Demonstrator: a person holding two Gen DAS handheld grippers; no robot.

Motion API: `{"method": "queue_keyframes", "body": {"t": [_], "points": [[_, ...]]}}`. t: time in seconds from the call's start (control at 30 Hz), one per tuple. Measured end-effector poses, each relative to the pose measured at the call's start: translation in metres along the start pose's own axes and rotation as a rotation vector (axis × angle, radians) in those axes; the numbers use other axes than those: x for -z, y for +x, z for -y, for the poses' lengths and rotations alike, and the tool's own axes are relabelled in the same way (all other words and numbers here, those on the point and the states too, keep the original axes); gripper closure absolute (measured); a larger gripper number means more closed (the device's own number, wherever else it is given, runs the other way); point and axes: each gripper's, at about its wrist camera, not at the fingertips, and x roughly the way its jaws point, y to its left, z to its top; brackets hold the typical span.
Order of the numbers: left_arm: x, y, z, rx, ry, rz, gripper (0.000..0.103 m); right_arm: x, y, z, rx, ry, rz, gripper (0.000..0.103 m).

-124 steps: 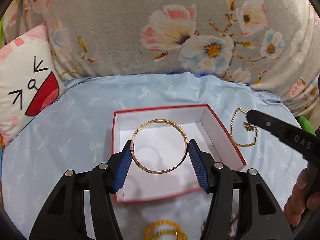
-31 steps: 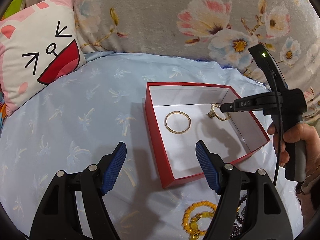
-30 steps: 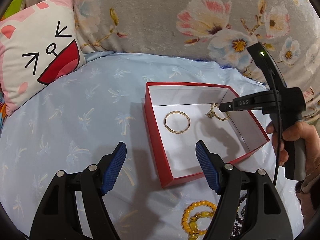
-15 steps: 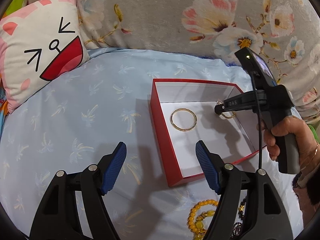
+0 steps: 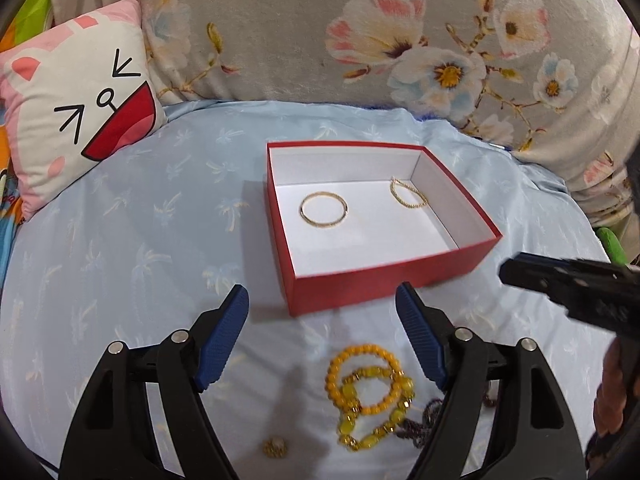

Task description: Organize jewelry

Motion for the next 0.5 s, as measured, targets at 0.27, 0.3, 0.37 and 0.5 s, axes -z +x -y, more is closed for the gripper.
{"method": "queue_keyframes", "body": {"t": [0.27,0.3,0.37,0.5], "points": [[0.027,-0.019,0.0,-0.027,-0.009,-0.015,0.03,0.059,-0.035,0.021,0.067,0.086,0.058,0.066],[0.031,-0.02,0.0,-0.031,-0.008,-0.019,0.03,0.066,-0.035,0.024,0.068,0.095,0.051,0.066],[0.042,-0.021,-0.002,-0.037,-0.001,-0.035,0.03,0.08,-0.033,0.027,0.065,0.103,0.031,0.066],[0.062,-0.022,-0.001,-0.065,0.031,-0.061,0.03,0.102,-0.03,0.027,0.053,0.115,0.022,0.066]]}}
